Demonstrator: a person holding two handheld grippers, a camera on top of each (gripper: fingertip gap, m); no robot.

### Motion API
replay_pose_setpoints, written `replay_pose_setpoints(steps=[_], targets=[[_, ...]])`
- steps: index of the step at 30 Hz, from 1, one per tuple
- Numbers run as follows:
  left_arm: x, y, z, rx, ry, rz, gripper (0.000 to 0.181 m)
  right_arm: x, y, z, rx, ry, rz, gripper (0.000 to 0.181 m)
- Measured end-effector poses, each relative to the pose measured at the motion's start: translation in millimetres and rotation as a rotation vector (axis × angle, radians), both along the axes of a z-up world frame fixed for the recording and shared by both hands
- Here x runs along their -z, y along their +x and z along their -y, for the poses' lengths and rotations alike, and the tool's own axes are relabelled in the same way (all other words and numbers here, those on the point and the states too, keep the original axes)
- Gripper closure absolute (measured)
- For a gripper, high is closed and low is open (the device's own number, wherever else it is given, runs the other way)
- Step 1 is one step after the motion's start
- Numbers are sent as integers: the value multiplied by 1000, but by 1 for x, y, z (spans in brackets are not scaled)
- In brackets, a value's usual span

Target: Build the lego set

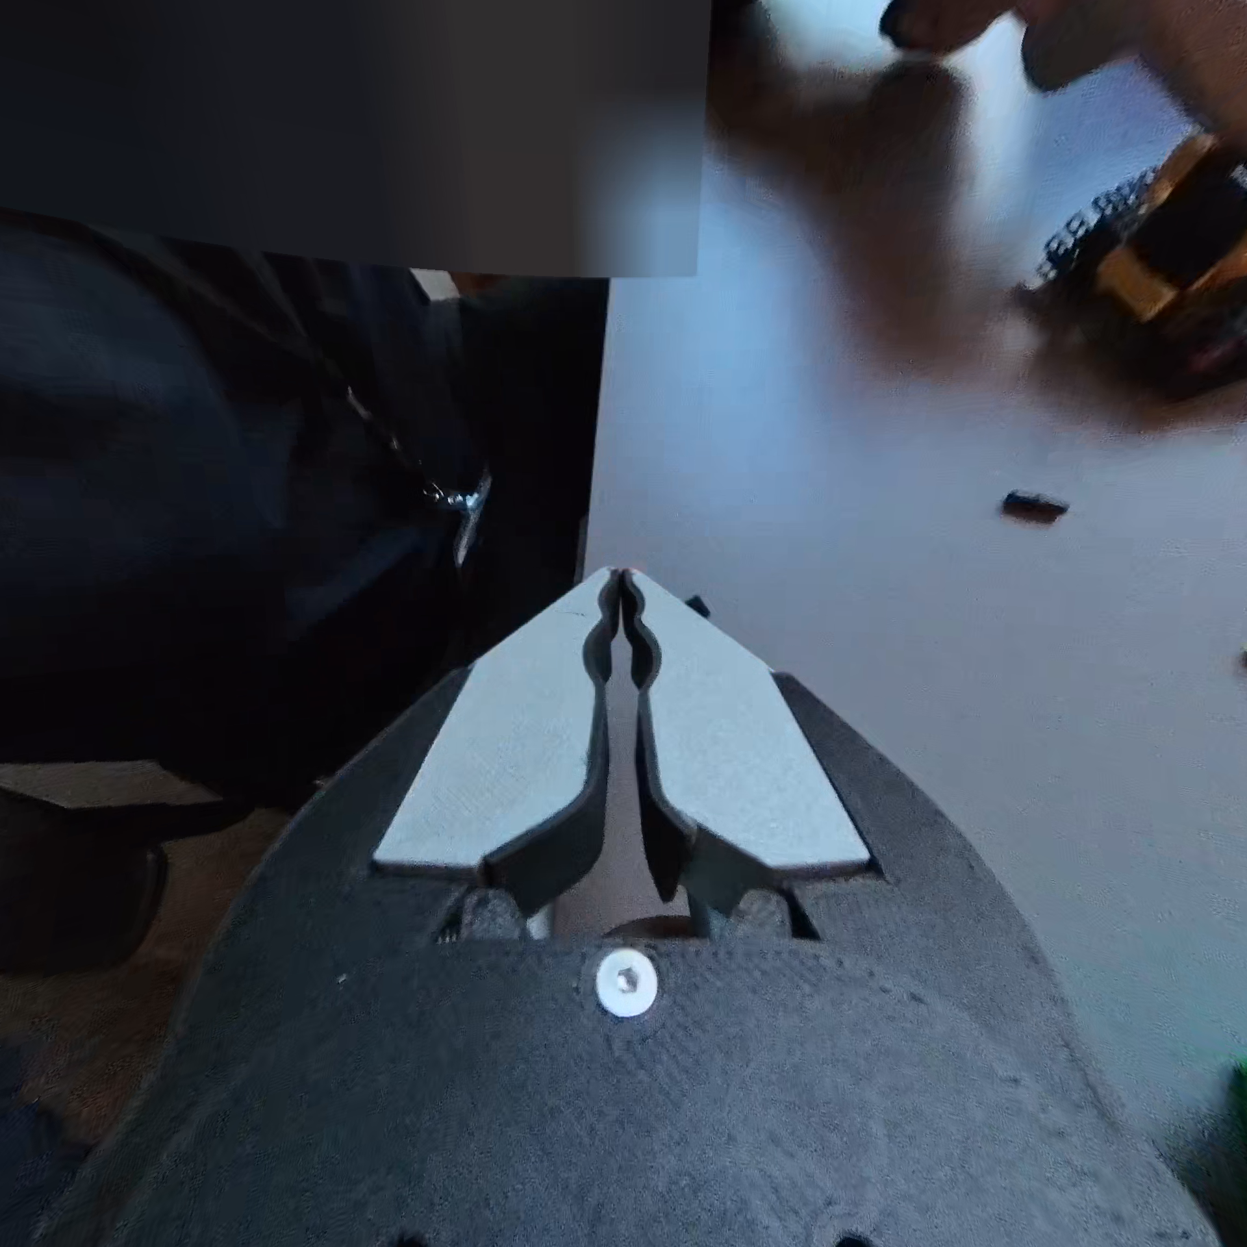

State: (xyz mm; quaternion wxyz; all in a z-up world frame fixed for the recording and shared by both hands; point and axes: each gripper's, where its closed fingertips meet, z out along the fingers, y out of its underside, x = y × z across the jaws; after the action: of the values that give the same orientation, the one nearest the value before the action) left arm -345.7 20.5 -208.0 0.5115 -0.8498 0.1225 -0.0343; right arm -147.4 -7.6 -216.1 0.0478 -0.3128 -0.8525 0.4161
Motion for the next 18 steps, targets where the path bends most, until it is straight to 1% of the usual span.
replay_pose_setpoints(steps=[2,3,5,7,9,10,11,13,15,18], targets=[[0,0,0,3,1,-6,179,19,-1,0,-3,39,55,181],[0,0,0,3,2,-1,180,31,-6,-6,14,91,63,180],[0,0,0,4,1,22,180,35,-27,-21,103,90,21,181],[0,-1,0,3,1,38,180,36,-55,-51,263,130,-38,181],[0,-2,0,5,3,39,180,32,-73,-79,413,194,-107,181],[0,-2,0,5,2,40,180,25,-76,-85,459,187,-140,180],[0,-2,1,8,-1,39,180,17,-77,-87,499,165,-169,169],[0,0,5,38,-21,49,179,5,-78,-98,604,158,-195,163],[0,4,12,86,-62,85,180,-2,-79,-113,714,201,-210,154],[-1,4,18,115,-89,112,180,-11,-97,-122,835,243,-249,157]])
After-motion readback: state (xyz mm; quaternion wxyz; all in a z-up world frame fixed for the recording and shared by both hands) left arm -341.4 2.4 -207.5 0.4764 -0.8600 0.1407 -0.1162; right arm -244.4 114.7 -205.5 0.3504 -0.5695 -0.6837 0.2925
